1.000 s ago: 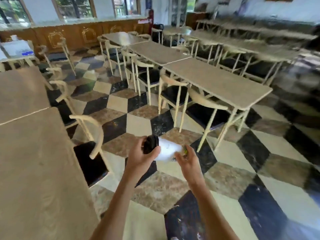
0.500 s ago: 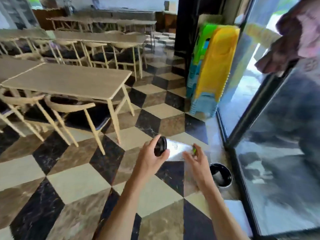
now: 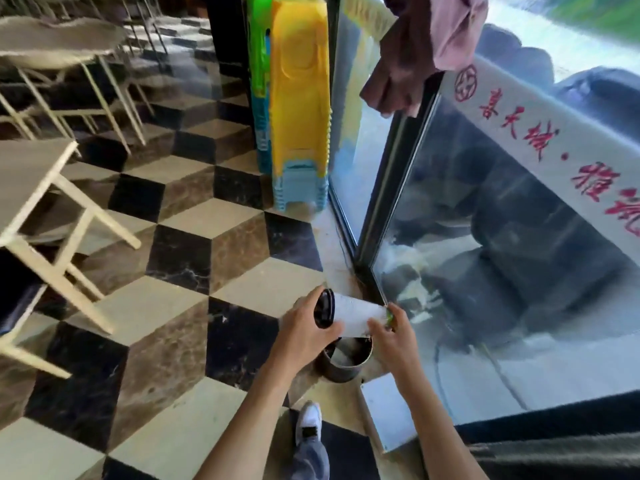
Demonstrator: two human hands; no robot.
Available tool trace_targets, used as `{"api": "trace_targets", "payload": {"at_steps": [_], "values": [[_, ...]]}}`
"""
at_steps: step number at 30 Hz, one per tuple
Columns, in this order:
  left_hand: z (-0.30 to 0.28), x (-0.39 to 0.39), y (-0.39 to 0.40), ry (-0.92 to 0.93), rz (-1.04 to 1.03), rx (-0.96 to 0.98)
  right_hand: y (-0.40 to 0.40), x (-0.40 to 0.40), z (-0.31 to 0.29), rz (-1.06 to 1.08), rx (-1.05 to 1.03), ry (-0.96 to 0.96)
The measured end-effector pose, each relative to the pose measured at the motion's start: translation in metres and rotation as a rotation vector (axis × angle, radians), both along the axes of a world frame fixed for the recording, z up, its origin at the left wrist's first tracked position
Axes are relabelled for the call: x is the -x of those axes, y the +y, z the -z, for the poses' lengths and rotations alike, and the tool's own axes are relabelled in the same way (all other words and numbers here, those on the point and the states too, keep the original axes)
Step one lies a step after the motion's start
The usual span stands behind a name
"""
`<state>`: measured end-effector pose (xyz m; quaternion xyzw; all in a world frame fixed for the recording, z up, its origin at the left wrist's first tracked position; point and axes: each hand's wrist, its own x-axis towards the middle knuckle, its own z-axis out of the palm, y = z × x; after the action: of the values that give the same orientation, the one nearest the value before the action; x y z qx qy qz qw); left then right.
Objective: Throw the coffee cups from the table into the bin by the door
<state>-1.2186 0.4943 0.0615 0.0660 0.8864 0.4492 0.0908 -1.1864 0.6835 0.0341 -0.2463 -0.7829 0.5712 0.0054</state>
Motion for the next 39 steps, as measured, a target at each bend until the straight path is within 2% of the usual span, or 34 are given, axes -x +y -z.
{"api": "trace_targets", "payload": {"at_steps": [8,15,20,25,30,34,39], "values": [[0.089,0.1,0.056,-0.275,0.013,-0.095,0.05,0.08,0.072,-0.007,-0.037,-0.181],[0.18,0.143,0.083,-0.42,-0.082,-0.055,0.072,0.134,0.167,-0.064,-0.034,-0.307],[0.306,0.164,0.103,-0.542,-0.18,-0.059,0.091,0.162,0.293,-0.11,0.001,-0.441],[0.442,0.171,0.118,-0.638,-0.181,-0.048,0.105,0.167,0.429,-0.114,0.003,-0.576],[0.543,0.169,0.121,-0.663,-0.156,-0.015,0.104,0.163,0.525,-0.116,-0.01,-0.641],[0.58,0.17,0.12,-0.662,-0.142,-0.033,0.101,0.167,0.563,-0.131,0.006,-0.638],[0.575,0.175,0.117,-0.659,-0.115,-0.05,0.105,0.176,0.553,-0.112,0.071,-0.62]]}}
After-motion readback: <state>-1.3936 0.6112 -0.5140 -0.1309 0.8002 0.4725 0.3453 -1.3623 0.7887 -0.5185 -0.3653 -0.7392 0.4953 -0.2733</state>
